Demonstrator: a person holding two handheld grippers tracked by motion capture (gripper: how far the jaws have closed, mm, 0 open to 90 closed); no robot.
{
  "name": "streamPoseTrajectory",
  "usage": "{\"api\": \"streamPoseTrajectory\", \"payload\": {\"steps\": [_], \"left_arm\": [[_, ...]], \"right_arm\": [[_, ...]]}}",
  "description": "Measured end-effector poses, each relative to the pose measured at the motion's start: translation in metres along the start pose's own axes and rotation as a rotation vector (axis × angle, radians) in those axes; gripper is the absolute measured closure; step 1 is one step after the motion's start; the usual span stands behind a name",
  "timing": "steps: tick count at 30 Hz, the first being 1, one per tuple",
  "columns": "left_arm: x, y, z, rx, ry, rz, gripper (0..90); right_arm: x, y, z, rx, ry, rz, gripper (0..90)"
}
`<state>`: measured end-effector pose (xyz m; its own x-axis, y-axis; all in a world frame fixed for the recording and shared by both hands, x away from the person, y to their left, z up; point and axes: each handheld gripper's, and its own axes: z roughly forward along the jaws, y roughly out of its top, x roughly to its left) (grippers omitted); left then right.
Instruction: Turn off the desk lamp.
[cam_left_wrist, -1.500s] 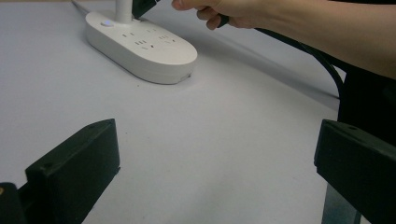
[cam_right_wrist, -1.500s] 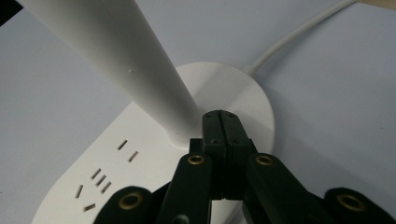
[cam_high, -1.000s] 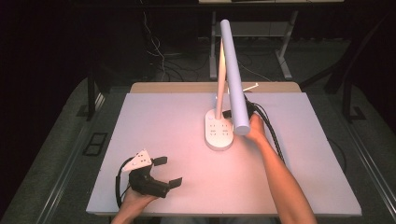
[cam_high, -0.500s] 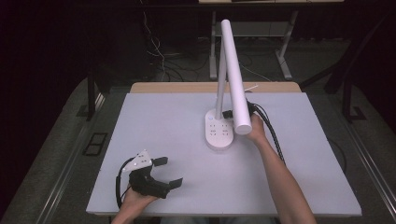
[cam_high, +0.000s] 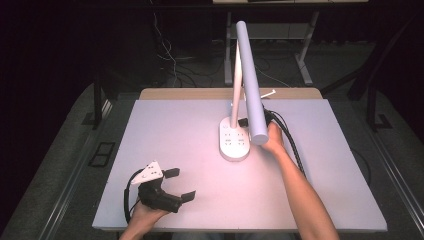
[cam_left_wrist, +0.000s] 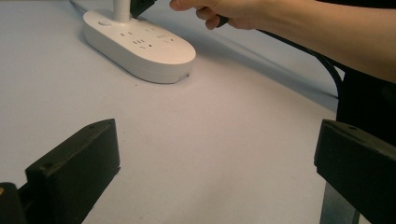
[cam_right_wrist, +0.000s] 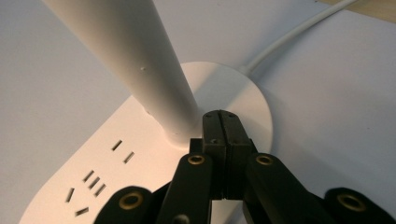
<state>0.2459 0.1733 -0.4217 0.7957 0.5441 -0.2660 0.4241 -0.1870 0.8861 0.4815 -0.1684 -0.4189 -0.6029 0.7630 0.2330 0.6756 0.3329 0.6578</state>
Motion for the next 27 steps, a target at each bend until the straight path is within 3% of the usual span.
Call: {"api": "streamPoseTrajectory", "payload": {"steps": [6,27], "left_arm": [[0.0005,0.0001,0.0003,0.0,0.0,0.002,0.0],[0.0021,0.0002,0.0006,-0.002,0.001,-0.001,0.0]], "right_arm": [[0.0012,-0.001,0.0006,-0.007,-0.008,-0.021,90.0],[-0.0009,-0.003,-0.0021,-0.017,-0.006,0.004,90.0]]}}
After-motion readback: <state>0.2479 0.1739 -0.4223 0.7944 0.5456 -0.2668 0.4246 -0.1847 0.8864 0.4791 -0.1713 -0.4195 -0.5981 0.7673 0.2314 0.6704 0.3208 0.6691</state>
